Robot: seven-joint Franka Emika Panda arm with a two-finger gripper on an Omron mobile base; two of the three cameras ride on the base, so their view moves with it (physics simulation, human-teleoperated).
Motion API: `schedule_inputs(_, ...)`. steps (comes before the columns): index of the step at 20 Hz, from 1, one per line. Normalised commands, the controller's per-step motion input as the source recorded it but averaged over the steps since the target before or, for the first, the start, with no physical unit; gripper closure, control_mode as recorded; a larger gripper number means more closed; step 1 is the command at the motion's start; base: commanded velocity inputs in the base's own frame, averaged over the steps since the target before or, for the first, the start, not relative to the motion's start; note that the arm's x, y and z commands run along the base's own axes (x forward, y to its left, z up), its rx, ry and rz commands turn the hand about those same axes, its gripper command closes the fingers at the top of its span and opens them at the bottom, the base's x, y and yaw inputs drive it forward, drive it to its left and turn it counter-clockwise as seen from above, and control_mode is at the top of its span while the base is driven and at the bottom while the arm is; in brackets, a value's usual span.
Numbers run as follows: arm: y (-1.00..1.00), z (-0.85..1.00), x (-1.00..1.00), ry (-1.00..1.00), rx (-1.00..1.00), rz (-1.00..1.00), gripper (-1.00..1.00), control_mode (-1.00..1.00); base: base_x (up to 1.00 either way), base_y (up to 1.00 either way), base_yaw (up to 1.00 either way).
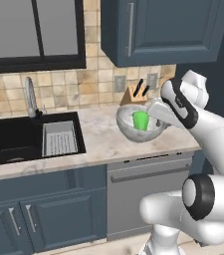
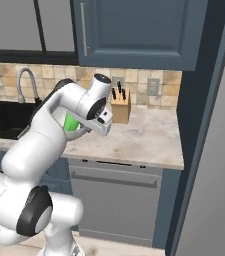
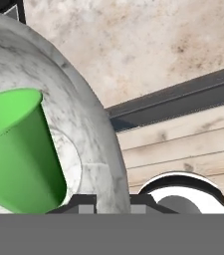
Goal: Place the cup inside the bowl on the dining table and move the bowl to any counter.
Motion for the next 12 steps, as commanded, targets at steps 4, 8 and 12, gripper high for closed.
schedule_inputs(4,0.0,0.0,0.0,0.0,0.0,0.0,1.0,1.0,0.2,-0.04,0.0)
schedule_inputs(8,0.0,0.0,0.0,0.0,0.0,0.0,1.0,1.0,0.0,0.0,0.0)
schedule_inputs(12,0.0,0.0,0.0,0.0,0.0,0.0,1.0,1.0,0.0,0.0,0.0)
